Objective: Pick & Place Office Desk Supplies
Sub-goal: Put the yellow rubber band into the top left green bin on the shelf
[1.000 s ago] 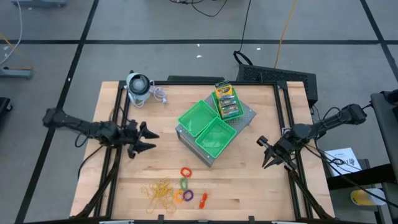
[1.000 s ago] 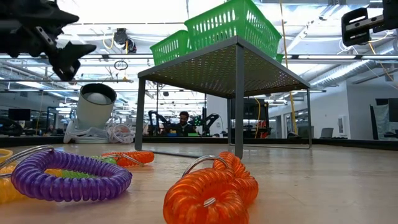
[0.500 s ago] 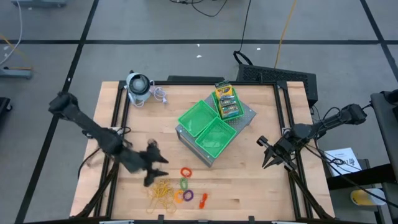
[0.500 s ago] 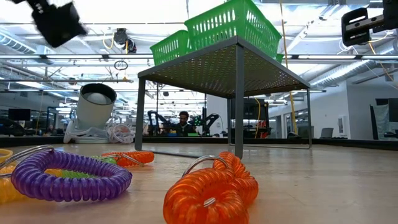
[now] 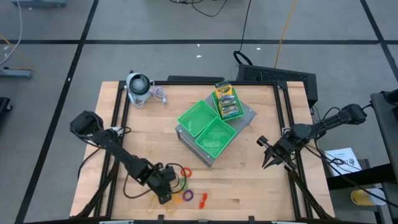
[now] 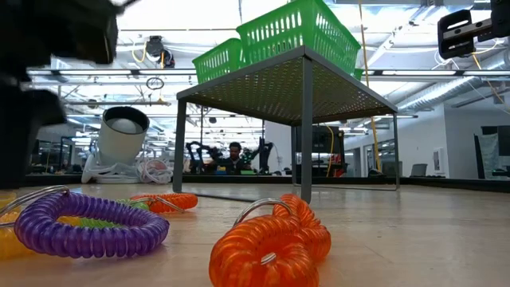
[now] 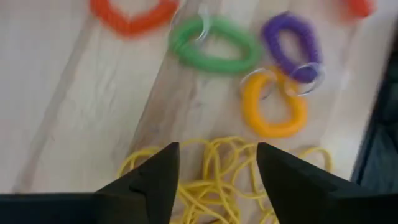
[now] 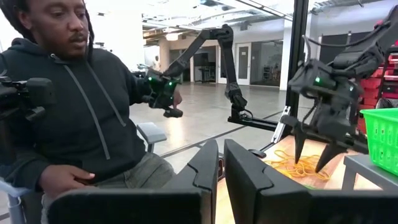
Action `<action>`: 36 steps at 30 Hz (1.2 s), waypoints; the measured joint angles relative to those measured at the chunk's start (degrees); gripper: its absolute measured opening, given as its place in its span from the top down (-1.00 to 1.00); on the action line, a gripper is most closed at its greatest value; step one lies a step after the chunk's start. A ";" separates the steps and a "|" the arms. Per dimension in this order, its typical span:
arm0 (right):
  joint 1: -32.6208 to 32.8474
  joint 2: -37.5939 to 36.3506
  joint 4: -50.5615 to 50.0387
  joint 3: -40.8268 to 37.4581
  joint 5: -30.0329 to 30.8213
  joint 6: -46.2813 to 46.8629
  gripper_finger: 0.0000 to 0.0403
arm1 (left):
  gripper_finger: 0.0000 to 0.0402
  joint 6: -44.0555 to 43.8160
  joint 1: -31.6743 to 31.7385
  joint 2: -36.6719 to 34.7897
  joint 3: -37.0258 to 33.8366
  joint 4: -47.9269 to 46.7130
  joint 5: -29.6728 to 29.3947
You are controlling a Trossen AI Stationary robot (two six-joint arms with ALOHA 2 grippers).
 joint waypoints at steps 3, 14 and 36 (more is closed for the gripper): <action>0.00 0.00 0.01 0.00 -0.02 -0.01 0.90 | 0.05 -3.70 0.48 1.20 0.00 -2.66 2.42; -0.02 -0.02 0.04 -0.02 -0.02 -0.02 0.91 | 0.31 -5.18 0.47 1.22 0.00 -4.81 2.07; -0.02 0.00 0.00 -0.02 -0.02 0.00 0.91 | 0.97 -2.94 1.05 0.48 -0.02 -3.67 0.39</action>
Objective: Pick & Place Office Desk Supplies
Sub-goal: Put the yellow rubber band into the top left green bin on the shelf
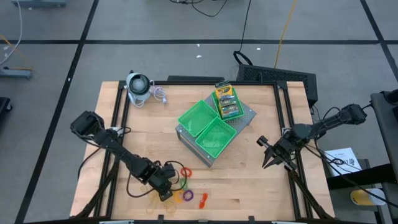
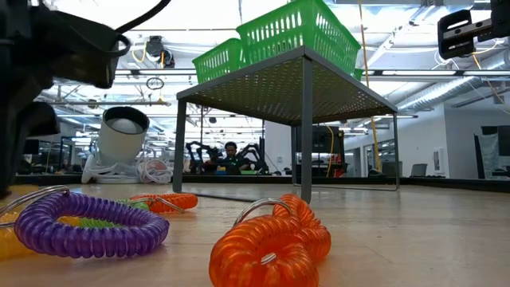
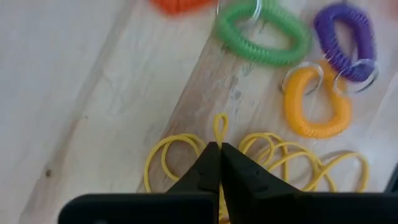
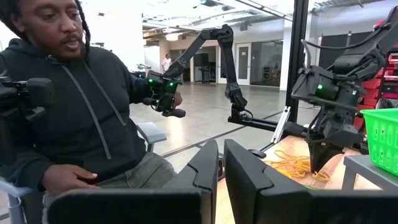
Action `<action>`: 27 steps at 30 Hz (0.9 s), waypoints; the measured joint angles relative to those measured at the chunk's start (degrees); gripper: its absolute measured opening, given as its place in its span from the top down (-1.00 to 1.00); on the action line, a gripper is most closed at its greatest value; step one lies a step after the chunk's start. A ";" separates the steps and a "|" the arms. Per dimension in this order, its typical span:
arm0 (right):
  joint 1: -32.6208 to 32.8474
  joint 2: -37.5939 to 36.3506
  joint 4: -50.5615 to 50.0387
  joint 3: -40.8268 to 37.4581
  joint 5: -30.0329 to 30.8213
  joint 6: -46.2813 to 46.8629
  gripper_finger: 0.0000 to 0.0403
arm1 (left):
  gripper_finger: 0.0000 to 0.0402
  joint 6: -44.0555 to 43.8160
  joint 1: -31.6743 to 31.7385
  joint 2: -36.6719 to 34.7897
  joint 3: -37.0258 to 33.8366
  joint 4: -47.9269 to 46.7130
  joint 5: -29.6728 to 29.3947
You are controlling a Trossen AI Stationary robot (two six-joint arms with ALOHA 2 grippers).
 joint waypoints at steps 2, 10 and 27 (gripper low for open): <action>0.01 -0.02 0.02 0.02 0.00 -0.02 0.91 | 0.96 0.36 0.50 -1.19 0.13 -0.11 -1.32; 0.00 -0.02 0.02 0.00 0.02 -0.01 0.91 | 0.96 4.23 1.13 -10.33 0.33 -1.19 -12.05; 0.00 0.00 0.02 0.00 0.00 -0.02 0.92 | 0.95 23.28 1.13 -29.14 0.33 3.39 -37.60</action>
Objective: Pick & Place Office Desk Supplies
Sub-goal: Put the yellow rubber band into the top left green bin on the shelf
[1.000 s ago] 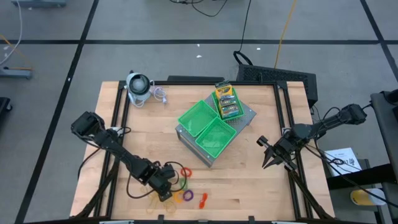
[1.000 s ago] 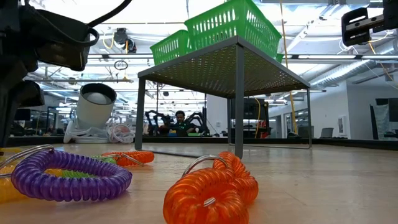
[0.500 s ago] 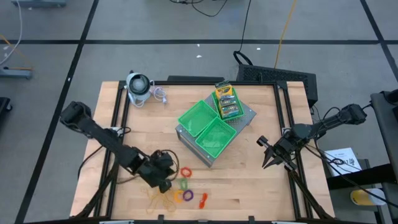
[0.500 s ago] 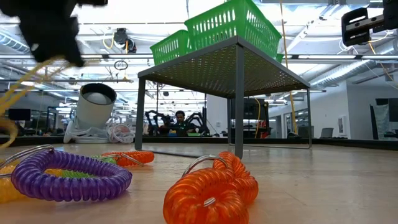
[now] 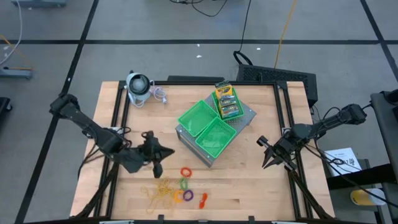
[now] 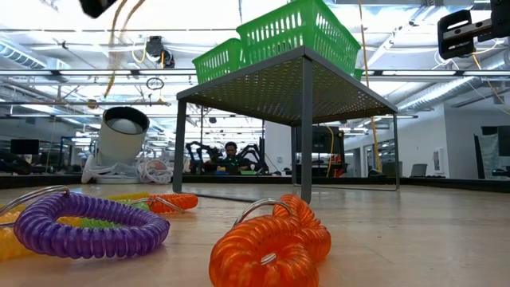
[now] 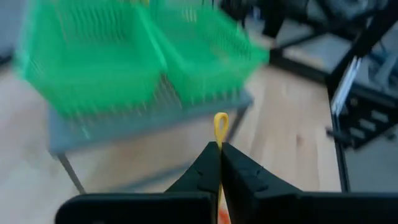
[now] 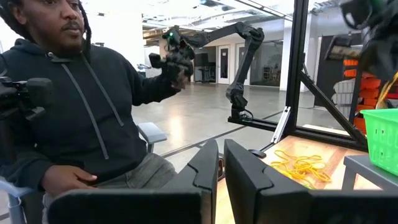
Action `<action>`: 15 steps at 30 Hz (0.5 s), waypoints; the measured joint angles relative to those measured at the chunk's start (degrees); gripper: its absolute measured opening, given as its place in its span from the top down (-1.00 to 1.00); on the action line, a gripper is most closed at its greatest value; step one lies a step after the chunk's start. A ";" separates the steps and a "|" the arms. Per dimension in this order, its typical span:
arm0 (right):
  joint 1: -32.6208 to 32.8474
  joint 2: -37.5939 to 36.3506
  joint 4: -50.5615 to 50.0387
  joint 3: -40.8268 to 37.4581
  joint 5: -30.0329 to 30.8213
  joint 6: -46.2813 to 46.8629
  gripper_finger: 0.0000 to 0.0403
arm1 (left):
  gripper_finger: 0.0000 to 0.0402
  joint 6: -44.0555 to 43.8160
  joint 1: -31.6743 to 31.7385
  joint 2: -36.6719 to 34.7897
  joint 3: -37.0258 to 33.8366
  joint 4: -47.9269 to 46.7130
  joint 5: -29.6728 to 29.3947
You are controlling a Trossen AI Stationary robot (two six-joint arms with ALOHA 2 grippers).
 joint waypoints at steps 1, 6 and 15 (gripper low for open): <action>0.00 -0.02 0.00 0.00 0.00 0.00 0.92 | 0.95 2.47 0.02 -0.62 0.00 1.93 -1.40; 0.00 -0.01 0.00 0.00 0.00 0.01 0.90 | 0.97 19.82 2.09 -1.82 0.00 16.77 -5.30; 0.00 0.00 -0.01 0.00 0.00 0.01 0.90 | 0.96 42.32 10.55 -1.82 0.02 39.52 -4.24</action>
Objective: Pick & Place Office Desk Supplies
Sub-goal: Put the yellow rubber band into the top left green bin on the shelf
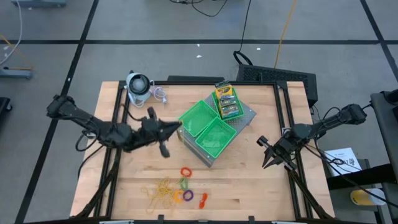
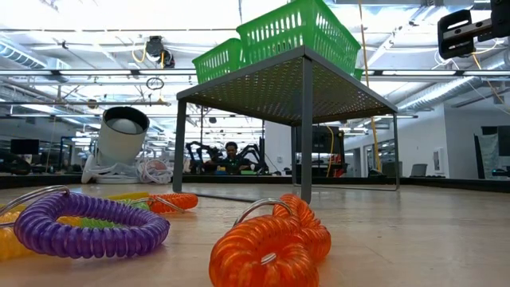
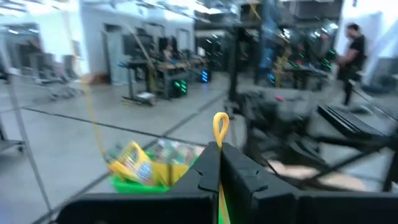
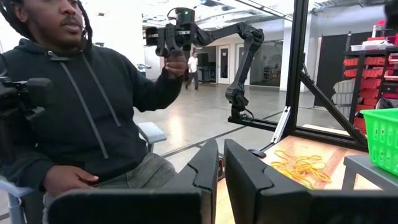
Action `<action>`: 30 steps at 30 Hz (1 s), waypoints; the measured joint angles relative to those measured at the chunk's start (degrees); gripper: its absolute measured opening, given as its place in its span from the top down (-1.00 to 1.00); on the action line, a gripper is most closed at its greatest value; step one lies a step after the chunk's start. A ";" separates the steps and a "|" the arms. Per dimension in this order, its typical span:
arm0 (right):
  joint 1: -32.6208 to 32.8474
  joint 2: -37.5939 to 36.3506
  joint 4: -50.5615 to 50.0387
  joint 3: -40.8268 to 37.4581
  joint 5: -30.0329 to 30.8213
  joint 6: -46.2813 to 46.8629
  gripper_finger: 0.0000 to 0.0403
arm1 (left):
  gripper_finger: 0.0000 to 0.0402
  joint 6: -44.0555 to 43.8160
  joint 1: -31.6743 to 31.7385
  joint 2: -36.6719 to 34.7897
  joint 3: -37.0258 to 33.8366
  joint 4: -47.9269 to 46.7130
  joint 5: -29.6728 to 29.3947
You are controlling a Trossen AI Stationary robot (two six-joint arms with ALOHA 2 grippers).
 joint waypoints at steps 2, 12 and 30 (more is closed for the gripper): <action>0.00 -0.02 0.01 0.02 0.00 0.00 0.90 | 0.93 0.55 2.35 0.00 0.00 1.11 0.06; 0.02 0.00 0.01 0.02 0.02 0.00 0.90 | 0.92 -5.99 14.94 3.37 0.00 1.34 6.45; 0.01 -0.01 0.01 0.01 0.00 0.00 0.91 | 0.92 -9.09 19.52 12.74 0.00 1.07 11.11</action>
